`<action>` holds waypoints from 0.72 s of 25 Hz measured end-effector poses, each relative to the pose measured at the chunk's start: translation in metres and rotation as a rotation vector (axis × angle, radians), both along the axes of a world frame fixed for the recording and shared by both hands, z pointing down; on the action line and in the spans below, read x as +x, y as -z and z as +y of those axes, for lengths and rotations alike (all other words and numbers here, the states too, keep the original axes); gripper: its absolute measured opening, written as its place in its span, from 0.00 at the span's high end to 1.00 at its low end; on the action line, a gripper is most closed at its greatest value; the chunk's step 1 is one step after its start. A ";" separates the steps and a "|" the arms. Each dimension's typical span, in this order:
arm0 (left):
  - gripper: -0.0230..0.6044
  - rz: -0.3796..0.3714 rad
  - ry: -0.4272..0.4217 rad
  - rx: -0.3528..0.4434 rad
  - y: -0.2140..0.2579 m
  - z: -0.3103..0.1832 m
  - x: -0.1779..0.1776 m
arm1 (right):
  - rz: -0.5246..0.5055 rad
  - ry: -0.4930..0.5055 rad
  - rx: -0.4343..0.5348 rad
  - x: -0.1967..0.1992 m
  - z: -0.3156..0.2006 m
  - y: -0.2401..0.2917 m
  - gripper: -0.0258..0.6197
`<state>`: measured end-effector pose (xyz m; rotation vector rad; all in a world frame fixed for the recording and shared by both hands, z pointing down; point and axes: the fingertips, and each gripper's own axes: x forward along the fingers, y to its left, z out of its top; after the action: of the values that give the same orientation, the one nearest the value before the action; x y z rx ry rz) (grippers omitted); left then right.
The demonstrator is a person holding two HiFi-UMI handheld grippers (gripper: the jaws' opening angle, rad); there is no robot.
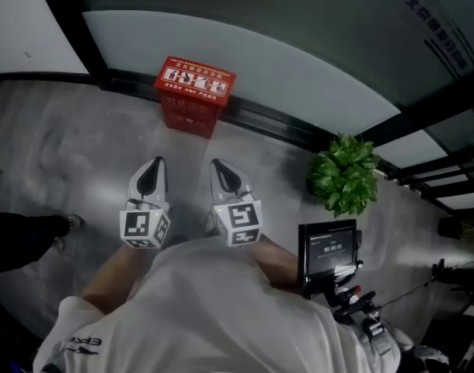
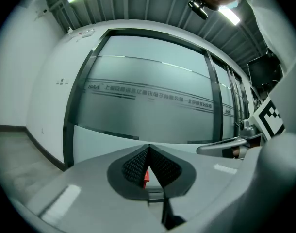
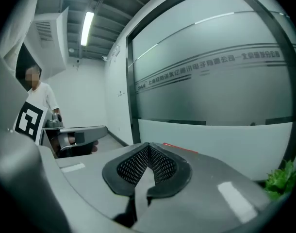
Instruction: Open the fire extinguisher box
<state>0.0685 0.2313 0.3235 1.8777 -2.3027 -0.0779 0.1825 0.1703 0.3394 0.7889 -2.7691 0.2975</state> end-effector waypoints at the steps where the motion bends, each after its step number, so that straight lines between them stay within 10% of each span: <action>1: 0.96 -0.004 0.005 -0.002 -0.001 -0.010 -0.001 | -0.001 0.006 -0.001 -0.002 -0.010 -0.002 0.94; 18: 0.96 0.002 -0.014 -0.043 -0.019 -0.142 -0.082 | 0.044 -0.014 -0.063 -0.076 -0.135 -0.041 0.94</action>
<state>-0.0134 0.0889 0.3427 1.8715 -2.2707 -0.0283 0.1064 0.0354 0.3801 0.7899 -2.6999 0.3642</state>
